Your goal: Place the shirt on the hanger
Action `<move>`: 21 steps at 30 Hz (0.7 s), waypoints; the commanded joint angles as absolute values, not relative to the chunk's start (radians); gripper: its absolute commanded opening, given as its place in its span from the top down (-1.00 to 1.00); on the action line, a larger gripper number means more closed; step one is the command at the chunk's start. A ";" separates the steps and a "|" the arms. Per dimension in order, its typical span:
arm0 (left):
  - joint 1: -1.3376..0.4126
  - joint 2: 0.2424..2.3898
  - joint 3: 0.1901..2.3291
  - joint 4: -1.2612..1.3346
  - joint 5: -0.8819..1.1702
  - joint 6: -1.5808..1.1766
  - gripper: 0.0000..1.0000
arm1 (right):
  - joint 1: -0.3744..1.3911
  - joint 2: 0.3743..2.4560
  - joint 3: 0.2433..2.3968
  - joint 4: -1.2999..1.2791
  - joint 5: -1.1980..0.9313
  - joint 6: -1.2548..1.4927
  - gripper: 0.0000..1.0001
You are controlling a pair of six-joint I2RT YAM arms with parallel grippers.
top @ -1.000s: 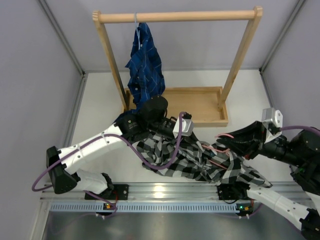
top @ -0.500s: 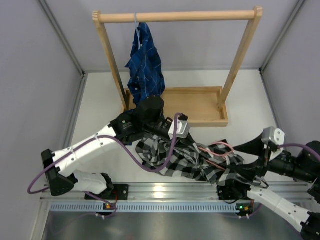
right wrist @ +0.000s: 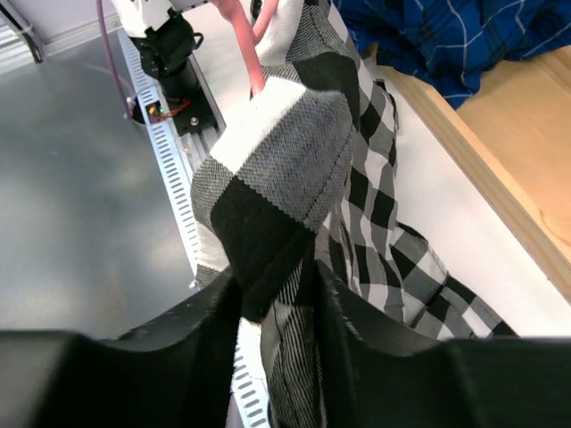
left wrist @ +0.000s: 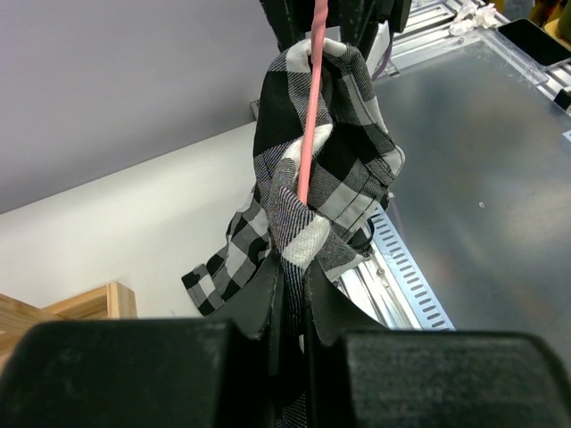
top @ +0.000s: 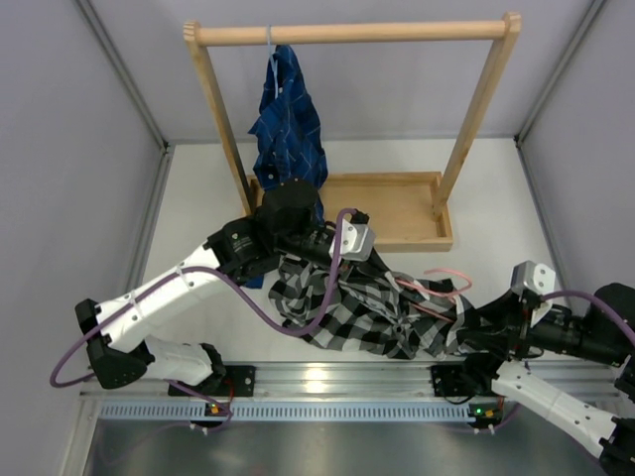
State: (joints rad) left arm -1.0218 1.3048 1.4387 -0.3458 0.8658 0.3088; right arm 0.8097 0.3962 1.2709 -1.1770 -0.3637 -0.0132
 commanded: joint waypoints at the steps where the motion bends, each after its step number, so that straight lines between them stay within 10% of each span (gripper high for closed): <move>1: -1.019 1.282 1.512 -0.298 0.887 0.282 1.00 | 0.825 0.399 1.339 -1.221 -0.324 -0.012 0.42; 5: -1.015 1.295 1.537 -0.296 0.884 0.256 1.00 | 0.824 0.428 1.355 -1.223 -0.302 -0.023 1.00; 15: -1.015 1.250 1.511 -0.169 0.559 0.149 0.69 | 0.824 0.400 1.373 -1.011 -0.117 -0.008 1.00; 16: -1.017 1.244 1.499 -0.144 0.522 0.141 0.57 | 0.825 0.397 1.379 -0.997 -0.109 -0.008 1.00; 20: -1.017 1.220 1.505 -0.118 0.413 0.101 -0.96 | 0.824 0.379 1.428 -0.942 -0.011 0.038 1.00; 21: -1.017 1.203 1.506 -0.129 0.384 0.097 -0.97 | 0.825 0.371 1.434 -0.930 0.045 0.050 1.00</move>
State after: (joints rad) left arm -1.0180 1.2644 1.4933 -0.2283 0.5251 0.1436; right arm 0.8116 0.4046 1.3659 -1.0924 -0.1074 0.0036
